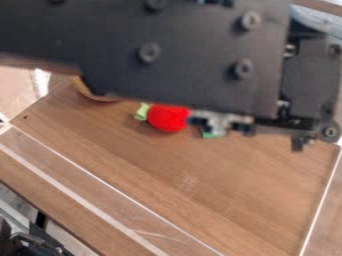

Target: Move the red object to the right side of the table

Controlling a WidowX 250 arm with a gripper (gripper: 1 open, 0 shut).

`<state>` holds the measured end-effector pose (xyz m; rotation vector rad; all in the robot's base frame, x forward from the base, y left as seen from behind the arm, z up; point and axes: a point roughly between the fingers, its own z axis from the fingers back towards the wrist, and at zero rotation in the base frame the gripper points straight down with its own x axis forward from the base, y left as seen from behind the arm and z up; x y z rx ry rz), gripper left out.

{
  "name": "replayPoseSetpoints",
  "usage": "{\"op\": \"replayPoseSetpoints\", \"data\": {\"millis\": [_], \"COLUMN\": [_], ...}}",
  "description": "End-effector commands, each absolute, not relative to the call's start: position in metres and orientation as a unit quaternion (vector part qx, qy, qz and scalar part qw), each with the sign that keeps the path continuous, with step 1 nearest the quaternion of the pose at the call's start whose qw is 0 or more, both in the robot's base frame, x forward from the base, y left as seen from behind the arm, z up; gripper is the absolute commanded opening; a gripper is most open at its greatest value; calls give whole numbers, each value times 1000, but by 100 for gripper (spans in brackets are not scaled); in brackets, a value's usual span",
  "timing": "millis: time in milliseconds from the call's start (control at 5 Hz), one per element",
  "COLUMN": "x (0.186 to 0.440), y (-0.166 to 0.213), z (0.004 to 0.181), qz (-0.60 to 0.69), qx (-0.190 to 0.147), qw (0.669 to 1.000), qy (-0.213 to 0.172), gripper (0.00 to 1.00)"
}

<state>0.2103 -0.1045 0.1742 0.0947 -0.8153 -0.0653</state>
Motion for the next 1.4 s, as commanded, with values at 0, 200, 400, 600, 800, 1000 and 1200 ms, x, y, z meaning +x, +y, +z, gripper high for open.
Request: {"op": "replayPoseSetpoints", "data": {"millis": [0, 200, 400, 600, 800, 1000, 1200], "x": [212, 209, 201, 202, 205, 208, 208], "y": [-96, -89, -90, -85, -95, -97, -85], "z": [192, 192, 194, 189, 187, 188, 187], "qz": [-14, -1, 0, 6, 25, 29, 50], "qx": [40, 43, 42, 45, 46, 44, 50], "qw": [911, 912, 913, 914, 916, 916, 915], "qy": [-410, -408, -405, -403, -399, -397, -396], "gripper": [0, 0, 0, 0, 0, 0, 0]}}
